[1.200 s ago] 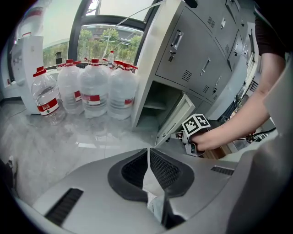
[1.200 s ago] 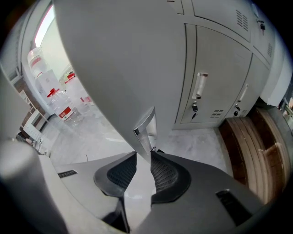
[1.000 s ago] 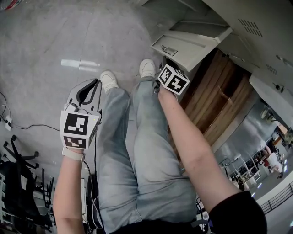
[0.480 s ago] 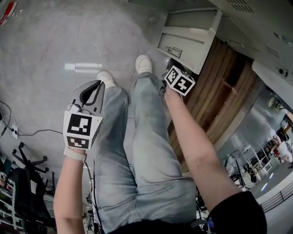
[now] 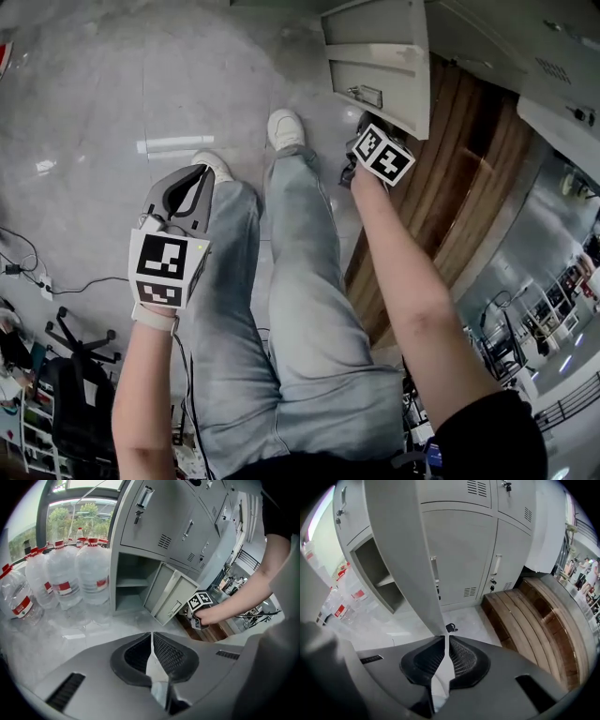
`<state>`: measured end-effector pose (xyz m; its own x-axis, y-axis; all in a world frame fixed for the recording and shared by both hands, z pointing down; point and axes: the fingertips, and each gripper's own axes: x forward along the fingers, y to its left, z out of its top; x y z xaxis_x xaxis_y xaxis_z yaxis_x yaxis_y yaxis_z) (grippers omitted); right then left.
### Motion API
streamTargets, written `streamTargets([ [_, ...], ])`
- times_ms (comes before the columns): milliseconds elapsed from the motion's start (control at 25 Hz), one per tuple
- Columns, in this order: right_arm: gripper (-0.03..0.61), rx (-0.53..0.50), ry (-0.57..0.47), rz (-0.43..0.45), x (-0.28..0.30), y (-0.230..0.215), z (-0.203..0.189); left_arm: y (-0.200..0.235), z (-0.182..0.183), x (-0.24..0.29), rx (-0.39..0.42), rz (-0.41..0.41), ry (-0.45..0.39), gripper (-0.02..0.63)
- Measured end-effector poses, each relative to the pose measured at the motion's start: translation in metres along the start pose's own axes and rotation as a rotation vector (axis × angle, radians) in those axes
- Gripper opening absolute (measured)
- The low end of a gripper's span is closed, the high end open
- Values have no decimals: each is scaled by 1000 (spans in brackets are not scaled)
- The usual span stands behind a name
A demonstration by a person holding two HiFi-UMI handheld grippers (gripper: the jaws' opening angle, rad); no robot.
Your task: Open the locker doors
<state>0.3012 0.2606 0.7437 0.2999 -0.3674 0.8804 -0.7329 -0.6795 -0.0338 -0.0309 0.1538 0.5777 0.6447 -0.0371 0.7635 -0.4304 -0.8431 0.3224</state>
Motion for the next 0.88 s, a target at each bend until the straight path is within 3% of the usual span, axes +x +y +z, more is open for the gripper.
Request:
streamTargets([
  [320,52,11,-34,-26,7,-31,23,-9,8,16,26,-22,25,18],
  [880,52,39,-15,-27,-11,-35,18,-23,28,19,68,-53,30,18],
])
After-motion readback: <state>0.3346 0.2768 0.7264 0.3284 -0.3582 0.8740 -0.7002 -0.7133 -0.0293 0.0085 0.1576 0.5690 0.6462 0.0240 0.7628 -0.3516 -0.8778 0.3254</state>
